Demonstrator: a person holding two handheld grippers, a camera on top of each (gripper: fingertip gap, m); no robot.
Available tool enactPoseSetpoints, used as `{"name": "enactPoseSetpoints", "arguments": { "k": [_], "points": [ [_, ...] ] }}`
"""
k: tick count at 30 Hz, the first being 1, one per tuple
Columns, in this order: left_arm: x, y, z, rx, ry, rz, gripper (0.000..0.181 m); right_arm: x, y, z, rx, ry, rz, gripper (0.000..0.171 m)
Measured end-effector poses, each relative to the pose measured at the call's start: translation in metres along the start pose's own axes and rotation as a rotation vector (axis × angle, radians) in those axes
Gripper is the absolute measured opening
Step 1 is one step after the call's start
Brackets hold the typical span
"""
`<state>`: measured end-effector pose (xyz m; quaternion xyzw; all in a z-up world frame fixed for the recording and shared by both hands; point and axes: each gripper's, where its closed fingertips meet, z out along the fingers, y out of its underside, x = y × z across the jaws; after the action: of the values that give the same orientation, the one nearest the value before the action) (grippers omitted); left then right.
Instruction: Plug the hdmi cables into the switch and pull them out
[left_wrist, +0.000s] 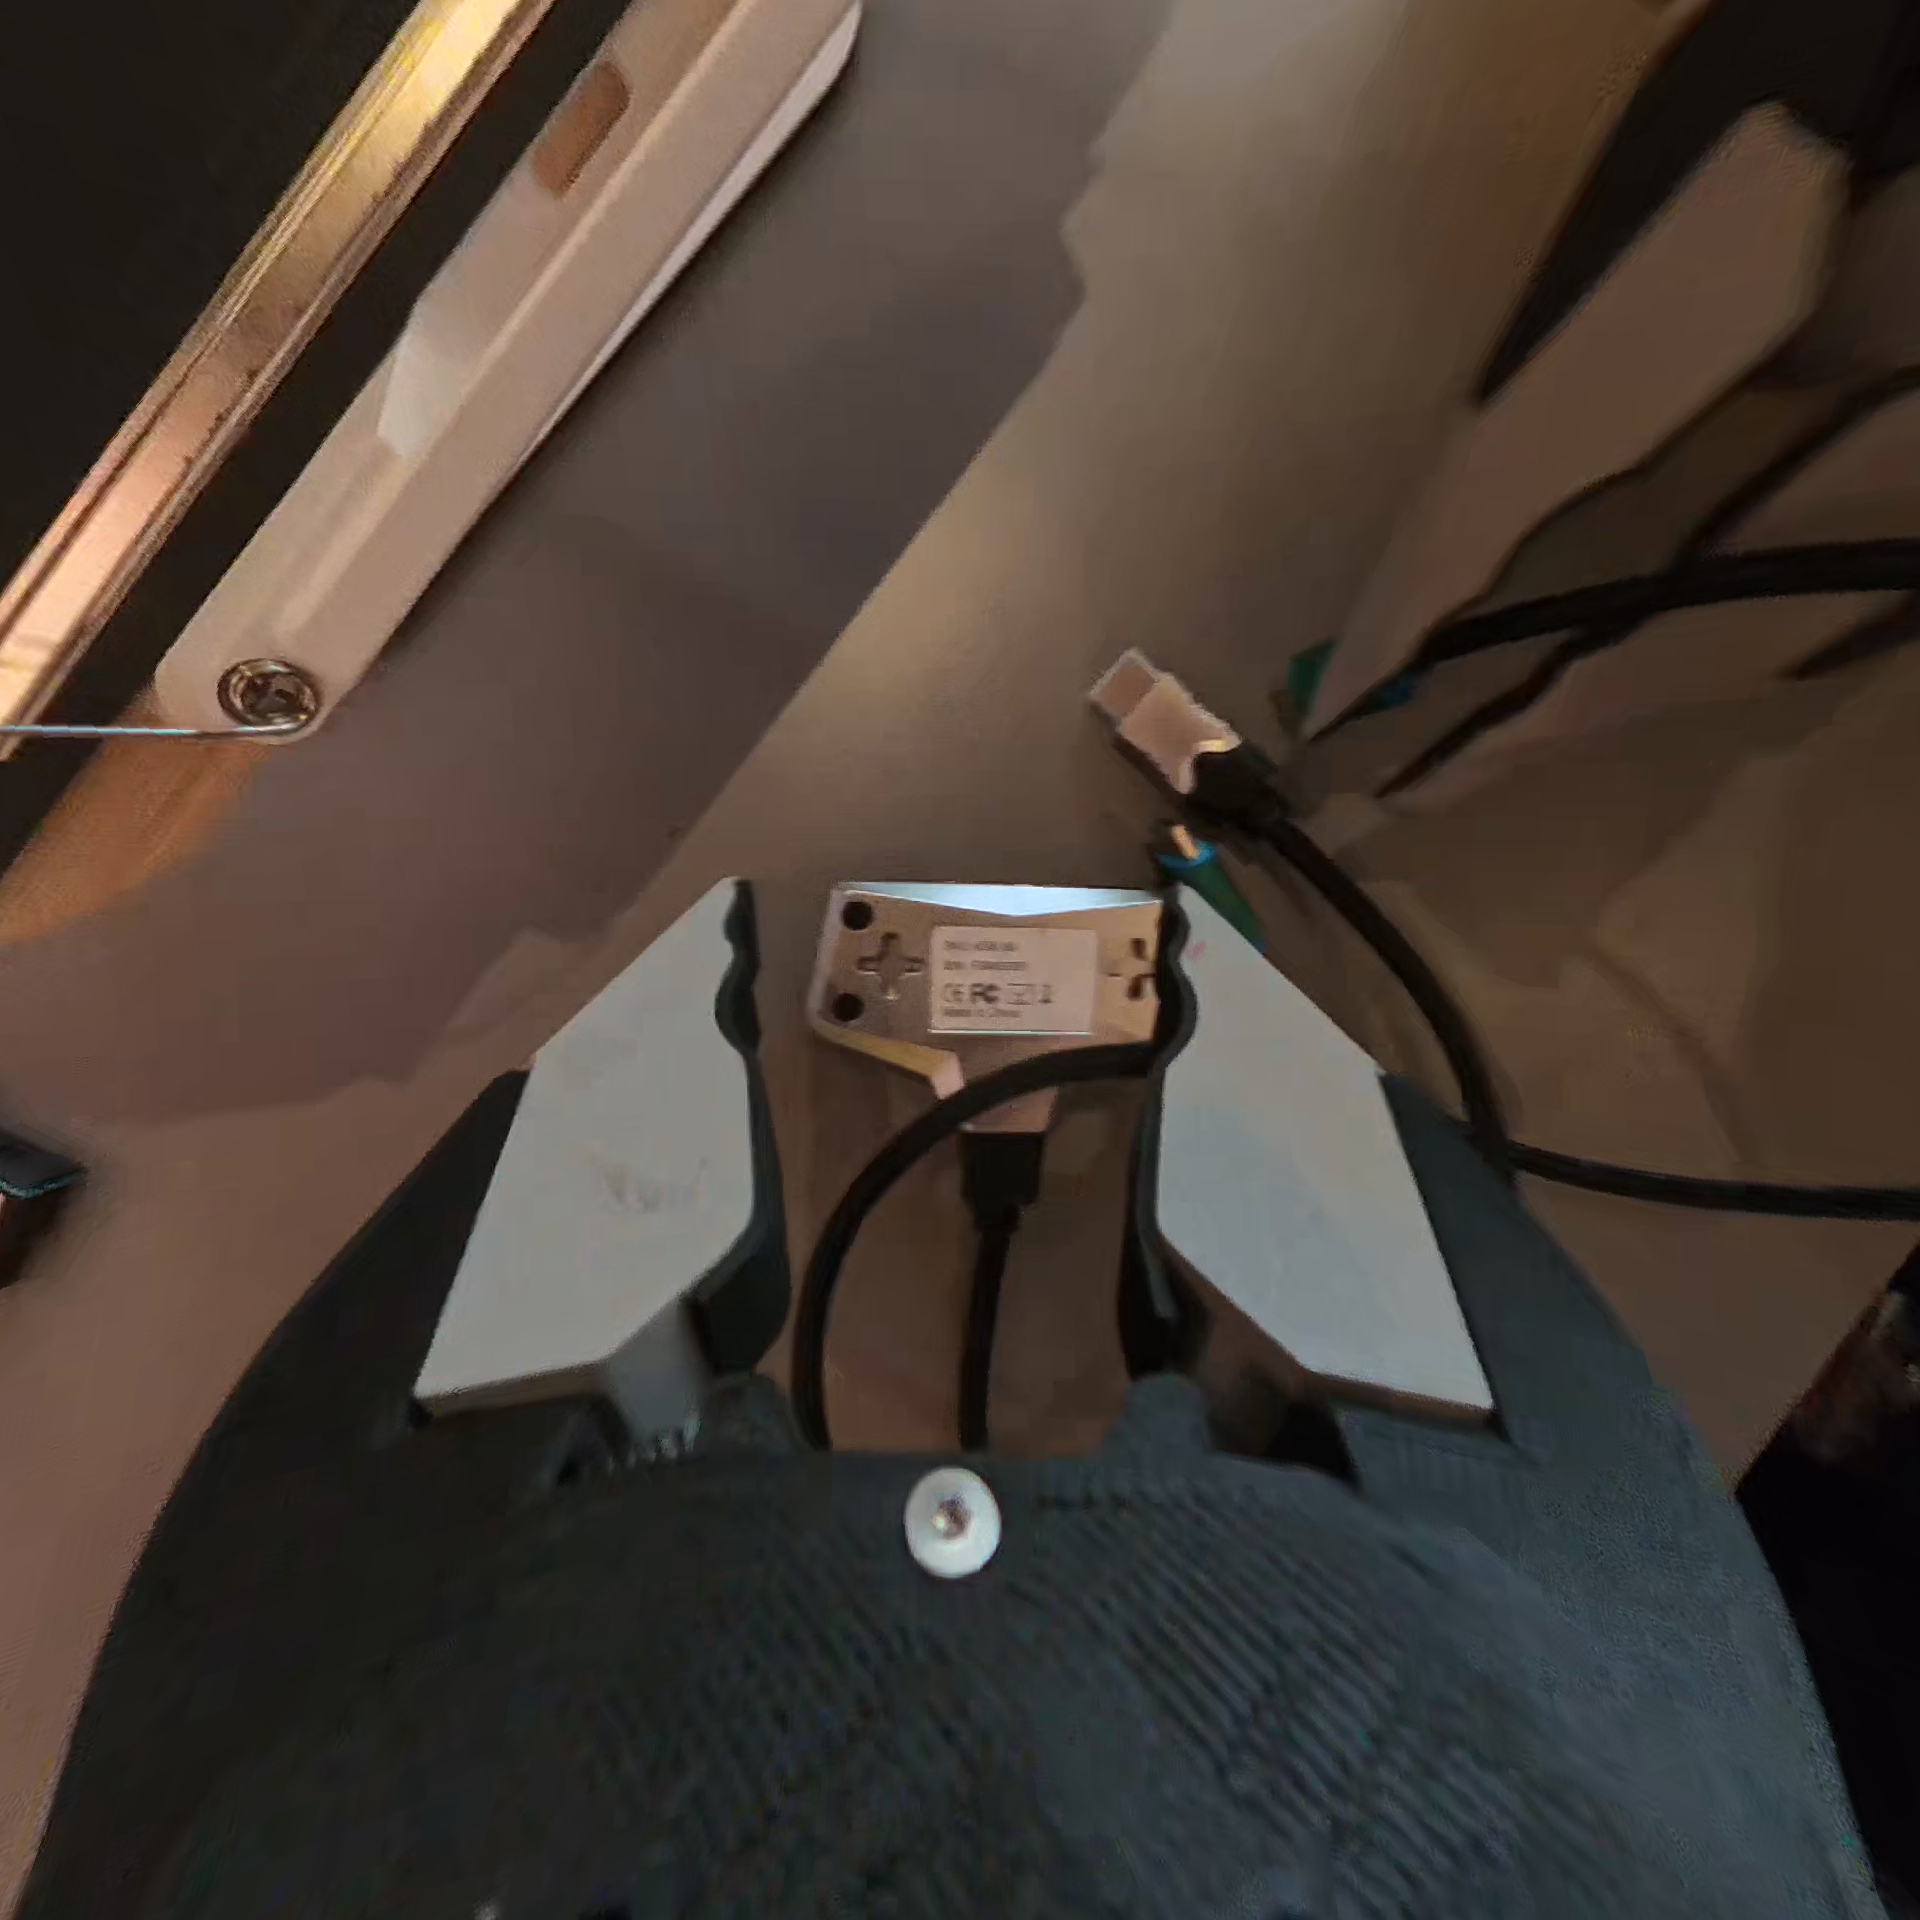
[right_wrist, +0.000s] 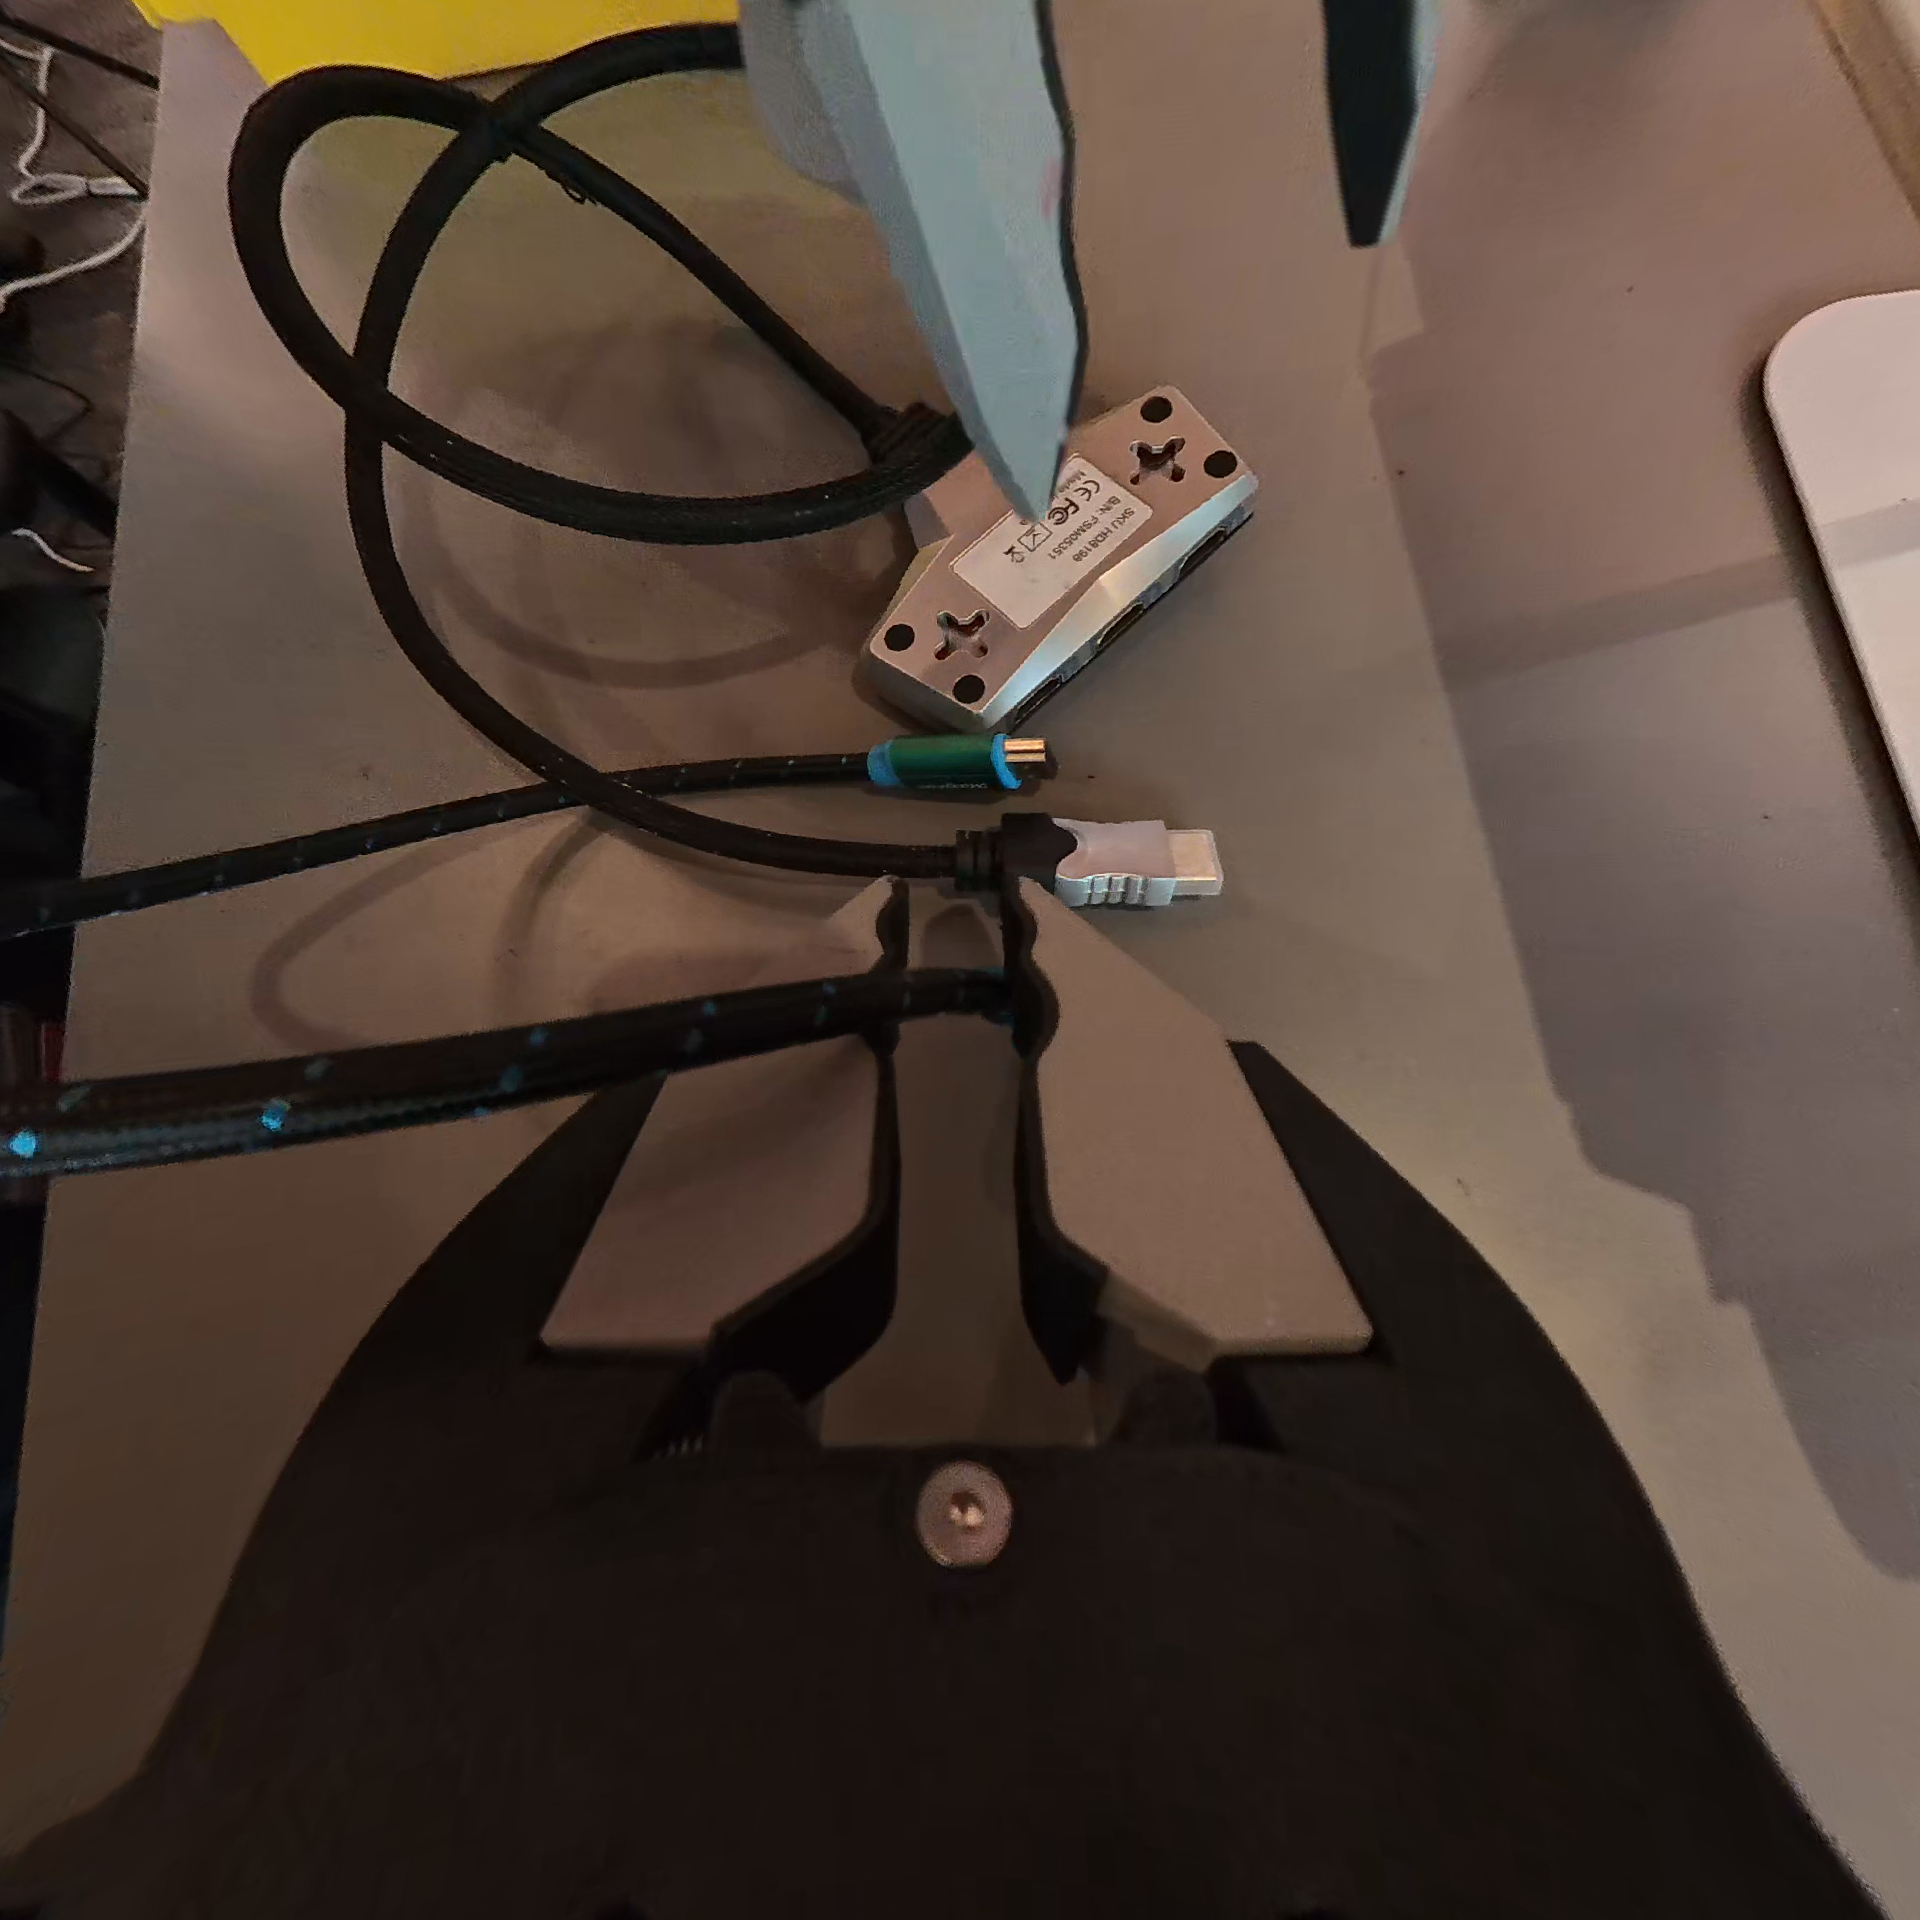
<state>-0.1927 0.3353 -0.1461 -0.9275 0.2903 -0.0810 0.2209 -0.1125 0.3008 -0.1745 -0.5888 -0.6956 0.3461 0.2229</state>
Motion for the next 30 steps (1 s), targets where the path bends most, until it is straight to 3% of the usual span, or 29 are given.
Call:
{"name": "enactPoseSetpoints", "arguments": {
  "k": [5, 11, 13, 17, 19, 24, 27, 30],
  "points": [
    [0.001, 0.028, 0.027, -0.192, 0.059, -0.013, 0.105, 0.003, 0.0, -0.002, 0.005, 0.008, 0.016, 0.017],
    [0.014, 0.057, 0.049, -0.273, -0.052, 0.148, 0.136, 0.007, -0.006, -0.005, 0.045, 0.013, 0.053, 0.025],
    [0.02, 0.049, 0.05, -0.219, -0.025, 0.097, 0.108, 0.006, -0.007, -0.004, 0.044, 0.013, 0.047, 0.025],
    [0.022, 0.052, 0.048, -0.207, -0.013, 0.113, 0.108, 0.003, -0.005, -0.001, 0.03, 0.003, 0.038, 0.023],
    [0.015, 0.053, 0.042, -0.19, -0.1, 0.165, 0.107, 0.003, -0.006, -0.002, 0.042, -0.01, 0.053, 0.023],
    [0.001, 0.021, -0.008, 0.097, -0.554, 0.458, 0.107, 0.016, -0.015, -0.024, 0.131, 0.017, 0.113, 0.025],
    [0.01, 0.002, -0.051, 0.341, -0.782, 0.584, 0.107, 0.036, -0.024, -0.044, 0.186, 0.164, 0.12, 0.027],
    [0.02, -0.007, -0.078, 0.52, -0.867, 0.629, 0.106, 0.06, -0.031, -0.06, 0.206, 0.383, 0.116, 0.027]
  ]
}}
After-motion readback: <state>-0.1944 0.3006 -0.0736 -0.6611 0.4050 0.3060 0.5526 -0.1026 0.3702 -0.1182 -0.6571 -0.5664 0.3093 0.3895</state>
